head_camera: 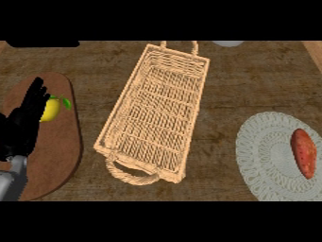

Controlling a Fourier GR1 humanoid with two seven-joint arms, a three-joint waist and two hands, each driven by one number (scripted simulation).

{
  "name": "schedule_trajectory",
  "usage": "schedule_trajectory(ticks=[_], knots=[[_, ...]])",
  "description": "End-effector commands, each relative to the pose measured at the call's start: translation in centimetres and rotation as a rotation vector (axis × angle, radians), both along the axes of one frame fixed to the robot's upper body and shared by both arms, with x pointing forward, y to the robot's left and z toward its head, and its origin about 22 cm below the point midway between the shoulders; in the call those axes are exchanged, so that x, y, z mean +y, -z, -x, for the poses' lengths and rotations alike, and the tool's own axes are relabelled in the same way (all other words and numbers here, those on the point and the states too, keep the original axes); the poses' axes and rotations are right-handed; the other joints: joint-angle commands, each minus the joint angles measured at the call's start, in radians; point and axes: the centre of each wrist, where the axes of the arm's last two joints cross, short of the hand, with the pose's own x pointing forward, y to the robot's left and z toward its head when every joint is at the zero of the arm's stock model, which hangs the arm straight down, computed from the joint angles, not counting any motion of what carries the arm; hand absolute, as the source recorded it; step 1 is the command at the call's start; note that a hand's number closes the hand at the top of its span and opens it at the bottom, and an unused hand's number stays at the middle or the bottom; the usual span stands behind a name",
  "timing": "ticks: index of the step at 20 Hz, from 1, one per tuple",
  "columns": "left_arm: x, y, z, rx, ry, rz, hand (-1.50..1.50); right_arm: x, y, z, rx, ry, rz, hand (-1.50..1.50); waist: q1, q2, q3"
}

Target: Pick the sweet potato from the placemat and place it in the basket

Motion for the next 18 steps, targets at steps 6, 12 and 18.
schedule_trajectory(ticks=[6, 12, 18], knots=[[-0.7, -0.3, -0.1, -0.001, 0.010, 0.008, 0.00, 0.1, -5.5, 2.3, 0.305, -0.109, -0.082, -1.50, 0.005, 0.001, 0.006], [-1.4, 0.8, -1.3, -0.001, 0.010, 0.012, 0.00, 1.4, -3.7, 3.2, 0.233, -0.084, -0.143, -1.50, 0.013, 0.004, 0.006], [-0.2, 0.7, 0.2, -0.006, 0.037, 0.019, 0.00, 3.1, -0.5, 4.0, 0.151, -0.061, -0.177, -1.50, 0.017, 0.004, 0.006]])
